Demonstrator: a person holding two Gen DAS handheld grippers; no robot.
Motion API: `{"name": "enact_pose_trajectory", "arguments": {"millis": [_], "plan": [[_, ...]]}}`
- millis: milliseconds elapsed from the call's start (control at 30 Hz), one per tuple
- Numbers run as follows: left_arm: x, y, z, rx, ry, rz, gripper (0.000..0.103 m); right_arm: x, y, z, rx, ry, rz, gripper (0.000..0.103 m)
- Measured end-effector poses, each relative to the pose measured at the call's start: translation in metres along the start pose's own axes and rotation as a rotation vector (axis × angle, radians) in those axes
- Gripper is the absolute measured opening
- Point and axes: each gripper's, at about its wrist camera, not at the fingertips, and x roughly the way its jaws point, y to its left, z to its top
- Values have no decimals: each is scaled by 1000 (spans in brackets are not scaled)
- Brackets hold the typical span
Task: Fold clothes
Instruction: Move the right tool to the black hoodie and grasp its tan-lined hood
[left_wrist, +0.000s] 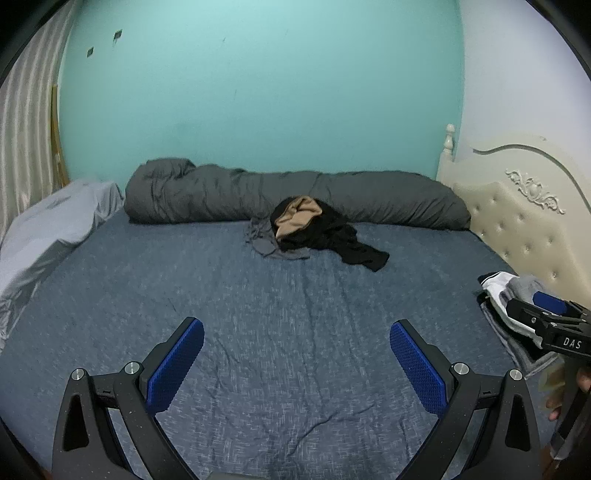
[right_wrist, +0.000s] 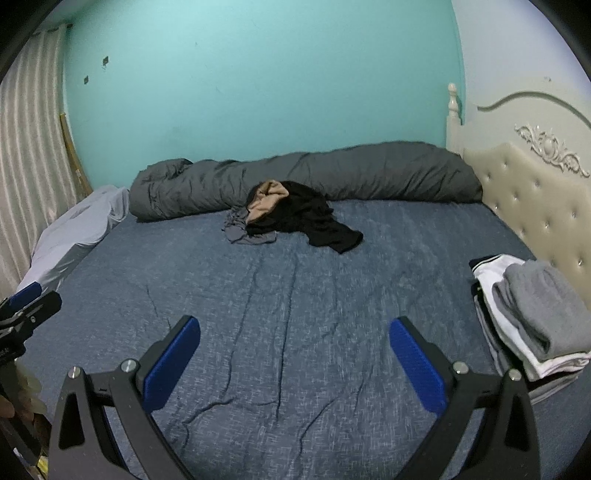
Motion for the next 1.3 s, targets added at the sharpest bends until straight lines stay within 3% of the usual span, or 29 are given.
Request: {"name": "enact_pose_trajectory", "arguments": {"millis": [267, 533, 900, 1300], "plan": [[76, 19, -9, -35, 40, 17, 103, 80, -17, -1, 9, 46, 2, 103], [175, 45, -1, -82, 43, 48, 103, 197, -31, 9, -13, 100, -7, 103], [301, 75, 15, -136, 87, 90, 103, 370, -31, 42, -73, 136, 65, 103], [384, 106, 31, -179, 205, 108, 103, 492, -20, 107, 21, 196, 140, 103]]}}
